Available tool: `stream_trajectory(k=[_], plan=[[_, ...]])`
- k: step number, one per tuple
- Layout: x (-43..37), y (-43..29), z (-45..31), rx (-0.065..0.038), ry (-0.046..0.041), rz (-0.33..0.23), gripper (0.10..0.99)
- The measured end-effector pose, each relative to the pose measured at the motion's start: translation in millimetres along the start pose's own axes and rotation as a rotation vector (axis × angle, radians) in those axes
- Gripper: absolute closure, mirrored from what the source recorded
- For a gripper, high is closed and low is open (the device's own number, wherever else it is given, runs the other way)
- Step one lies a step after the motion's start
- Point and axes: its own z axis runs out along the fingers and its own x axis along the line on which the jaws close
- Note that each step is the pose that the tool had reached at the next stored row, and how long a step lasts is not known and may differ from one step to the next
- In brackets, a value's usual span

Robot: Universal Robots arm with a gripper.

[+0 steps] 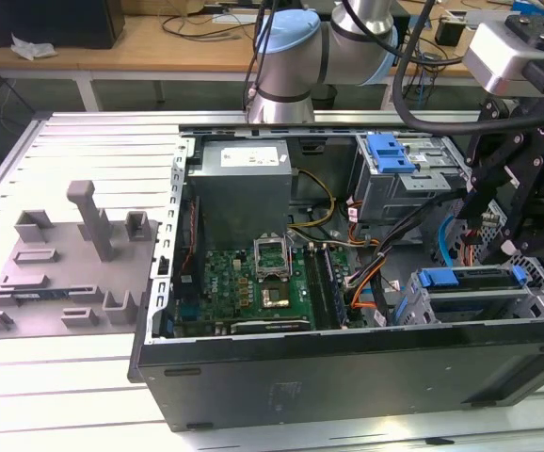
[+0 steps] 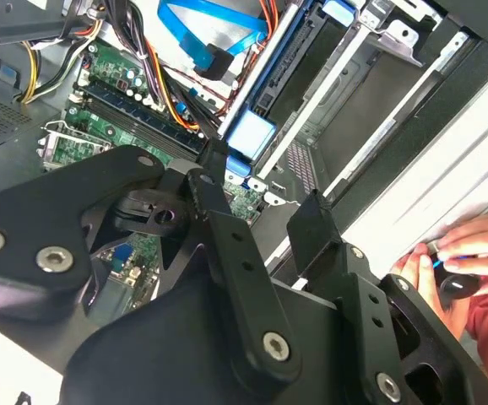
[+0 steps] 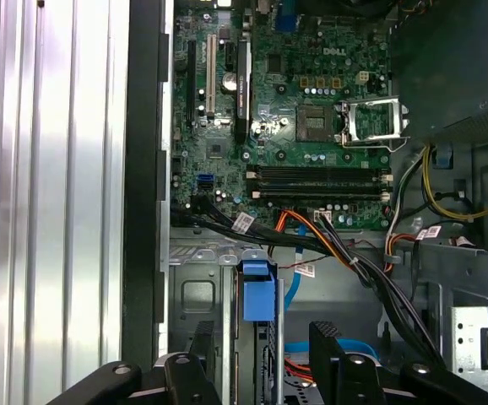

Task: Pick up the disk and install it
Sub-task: 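Insert the first disk wire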

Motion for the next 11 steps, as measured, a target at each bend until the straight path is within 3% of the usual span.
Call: stream_trajectory(k=[5, 6, 7, 11], plan=[[-0.1, 0.0, 0.1, 0.000, 0.0002, 0.000, 0.522], [-2.7, 0.0, 0.3, 0.000, 0.0065, 0.000, 0.522], [-12.3, -0.2, 0.6, 0.000, 0.0259, 0.001, 0.522], [-34.6, -0.4, 1.6, -0.001, 0.0685, 0.004, 0.522]])
